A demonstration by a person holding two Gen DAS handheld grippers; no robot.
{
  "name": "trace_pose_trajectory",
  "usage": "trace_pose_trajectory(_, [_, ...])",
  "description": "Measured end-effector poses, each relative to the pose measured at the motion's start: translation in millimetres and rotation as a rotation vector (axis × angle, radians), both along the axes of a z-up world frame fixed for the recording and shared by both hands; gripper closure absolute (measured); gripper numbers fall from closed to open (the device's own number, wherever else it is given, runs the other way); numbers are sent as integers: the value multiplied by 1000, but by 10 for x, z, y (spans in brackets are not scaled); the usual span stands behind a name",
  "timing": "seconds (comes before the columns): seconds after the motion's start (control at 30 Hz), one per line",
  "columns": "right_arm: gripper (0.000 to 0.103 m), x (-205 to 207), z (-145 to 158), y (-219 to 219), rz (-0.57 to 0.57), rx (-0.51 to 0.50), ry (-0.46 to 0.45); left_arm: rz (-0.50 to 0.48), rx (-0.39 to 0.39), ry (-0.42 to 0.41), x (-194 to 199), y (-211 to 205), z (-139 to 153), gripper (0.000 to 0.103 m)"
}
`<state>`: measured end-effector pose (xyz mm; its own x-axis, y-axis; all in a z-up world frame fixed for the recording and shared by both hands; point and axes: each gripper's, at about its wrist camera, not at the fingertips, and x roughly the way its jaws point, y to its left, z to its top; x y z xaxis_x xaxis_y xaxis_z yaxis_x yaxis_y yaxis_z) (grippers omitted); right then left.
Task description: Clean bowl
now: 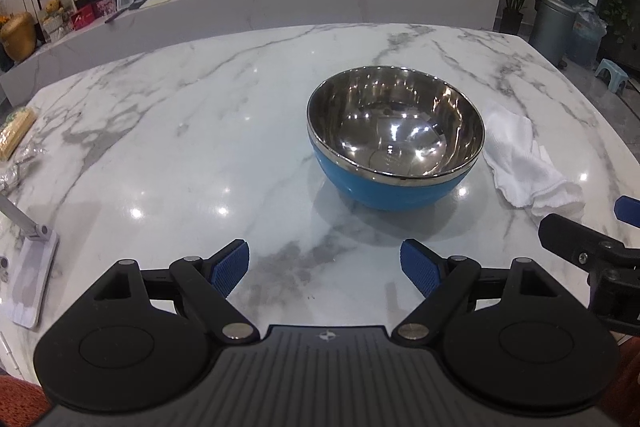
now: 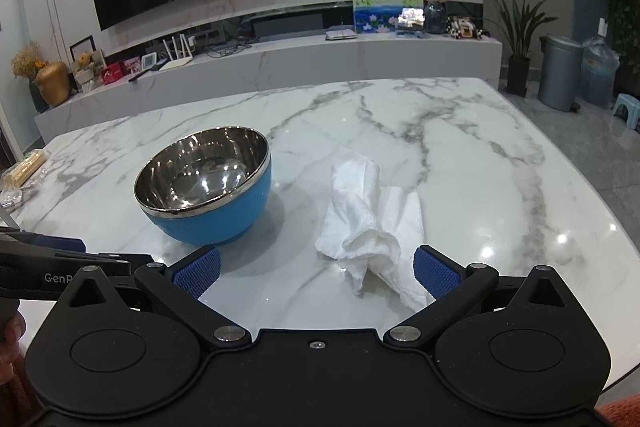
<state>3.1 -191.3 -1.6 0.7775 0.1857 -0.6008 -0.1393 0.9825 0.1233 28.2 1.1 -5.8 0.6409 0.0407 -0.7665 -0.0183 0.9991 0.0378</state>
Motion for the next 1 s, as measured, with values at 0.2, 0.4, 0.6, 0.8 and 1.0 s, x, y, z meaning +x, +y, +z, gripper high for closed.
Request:
trace_pose_trajectory(0.2, [1,-4,3,-3,0,11,-2,0,-4,-6,5,-1,16,20])
trace_pose_trajectory(0.4, [1,-4,-3,9,6,16,3,-5,-5,0,0,-11,18,20])
trace_pose_trajectory(0.6, [1,-9,-9,13,6,21,10,-2,-9,5,7,-8,19,20])
trace_pose_trajectory(0.8, [1,-16,-11,14,11,22,6,-1,-8,6,6,-11,20,20])
trace_pose_trajectory(1.0, [1,-16,-13,20,12,22,7,-4,-6,8,3,-20,16,20])
